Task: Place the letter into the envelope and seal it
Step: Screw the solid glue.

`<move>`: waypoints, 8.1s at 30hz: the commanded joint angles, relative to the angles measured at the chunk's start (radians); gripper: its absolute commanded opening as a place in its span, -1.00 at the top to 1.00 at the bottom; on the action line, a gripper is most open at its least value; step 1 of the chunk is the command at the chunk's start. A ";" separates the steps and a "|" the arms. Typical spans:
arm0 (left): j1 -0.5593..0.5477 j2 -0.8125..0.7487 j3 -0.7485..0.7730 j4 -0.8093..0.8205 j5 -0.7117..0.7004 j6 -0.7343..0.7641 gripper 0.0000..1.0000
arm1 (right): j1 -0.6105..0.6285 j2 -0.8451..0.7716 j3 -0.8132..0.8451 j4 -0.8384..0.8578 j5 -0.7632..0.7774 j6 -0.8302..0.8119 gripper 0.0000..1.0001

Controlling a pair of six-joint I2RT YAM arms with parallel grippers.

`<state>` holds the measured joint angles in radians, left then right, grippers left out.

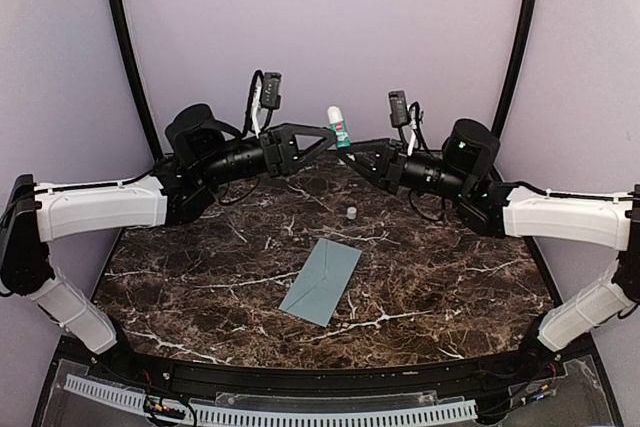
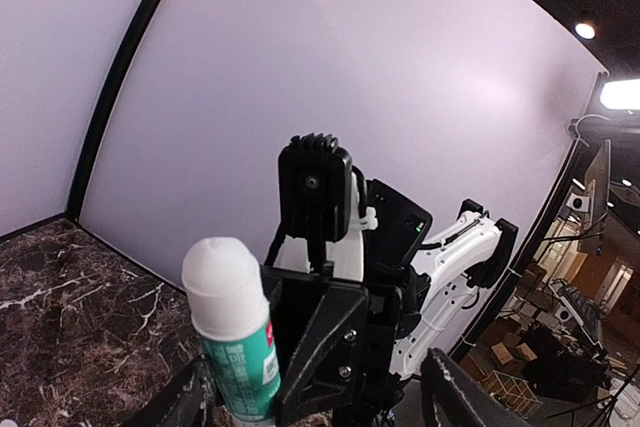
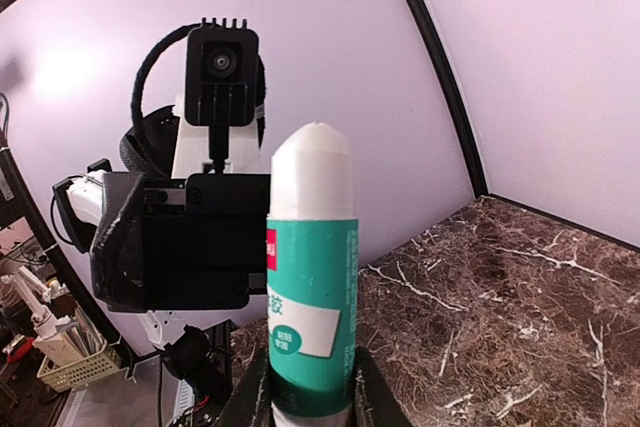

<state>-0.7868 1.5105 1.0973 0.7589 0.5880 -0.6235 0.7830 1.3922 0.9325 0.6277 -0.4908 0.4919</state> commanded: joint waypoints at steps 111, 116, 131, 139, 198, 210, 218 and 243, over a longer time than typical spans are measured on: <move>-0.035 -0.029 0.044 -0.434 -0.423 0.265 1.00 | 0.203 0.179 0.337 -0.483 0.537 -0.108 0.92; -0.049 -0.010 0.061 -0.484 -0.496 0.262 1.00 | 0.239 0.244 0.416 -0.525 0.687 -0.079 0.92; 0.078 -0.021 0.053 -0.413 -0.203 0.127 1.00 | 0.157 0.008 0.132 -0.284 0.442 -0.121 -0.24; 0.185 -0.056 0.057 -0.384 0.182 0.207 1.00 | -0.016 -0.099 -0.048 -0.147 0.119 -0.037 -0.46; 0.151 -0.149 -0.089 -0.124 0.426 0.193 1.00 | 0.153 0.225 0.142 0.207 -0.225 0.082 0.79; 0.009 -0.178 -0.041 -0.462 -0.159 0.464 1.00 | 0.149 0.129 0.159 -0.141 0.148 -0.056 0.88; -0.054 -0.094 -0.006 -0.429 -0.404 0.364 1.00 | 0.167 0.098 0.218 -0.343 0.499 -0.116 0.87; 0.028 -0.029 0.026 -0.329 -0.279 0.147 1.00 | 0.180 0.016 0.225 -0.468 0.682 -0.184 -0.22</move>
<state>-0.7933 1.5188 1.1255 0.4011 0.2028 -0.4690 1.0111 1.5002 1.1976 0.0727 0.2558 0.3199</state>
